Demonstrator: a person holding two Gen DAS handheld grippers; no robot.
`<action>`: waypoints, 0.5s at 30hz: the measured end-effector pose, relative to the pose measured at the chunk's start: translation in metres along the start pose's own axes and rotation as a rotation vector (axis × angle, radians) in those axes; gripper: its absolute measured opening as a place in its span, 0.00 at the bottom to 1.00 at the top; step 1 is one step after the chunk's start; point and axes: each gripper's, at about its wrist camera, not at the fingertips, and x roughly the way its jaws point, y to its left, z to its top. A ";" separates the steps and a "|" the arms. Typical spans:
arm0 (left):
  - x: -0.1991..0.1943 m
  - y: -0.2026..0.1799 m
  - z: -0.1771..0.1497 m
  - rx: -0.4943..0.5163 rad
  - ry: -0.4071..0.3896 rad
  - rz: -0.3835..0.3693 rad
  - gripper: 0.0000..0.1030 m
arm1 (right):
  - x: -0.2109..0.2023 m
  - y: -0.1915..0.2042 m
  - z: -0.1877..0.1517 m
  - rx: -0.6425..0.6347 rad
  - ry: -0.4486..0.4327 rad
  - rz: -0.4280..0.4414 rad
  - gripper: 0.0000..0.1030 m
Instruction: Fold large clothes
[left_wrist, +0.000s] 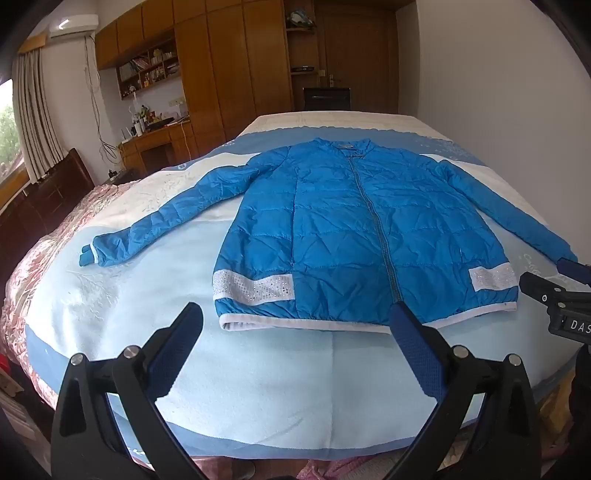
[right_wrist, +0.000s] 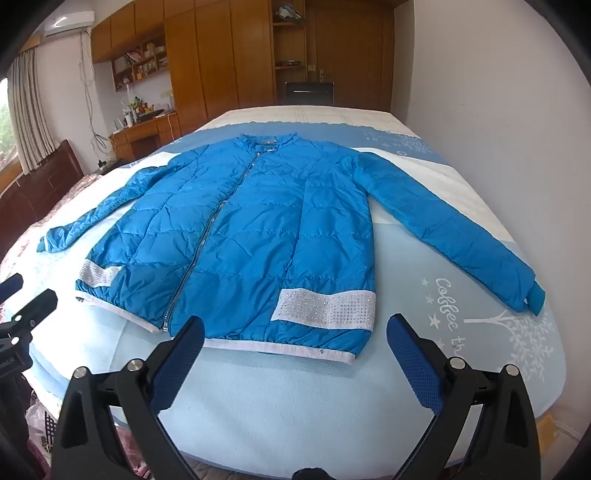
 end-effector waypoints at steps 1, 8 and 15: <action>0.000 0.000 0.000 0.002 -0.001 0.001 0.97 | 0.000 0.000 0.000 0.001 0.000 0.001 0.96; 0.004 0.004 0.002 -0.004 -0.002 0.002 0.97 | 0.001 0.000 0.001 -0.002 0.003 -0.003 0.96; 0.000 0.001 0.001 0.007 -0.008 0.006 0.97 | 0.002 0.001 0.002 -0.002 0.004 -0.006 0.96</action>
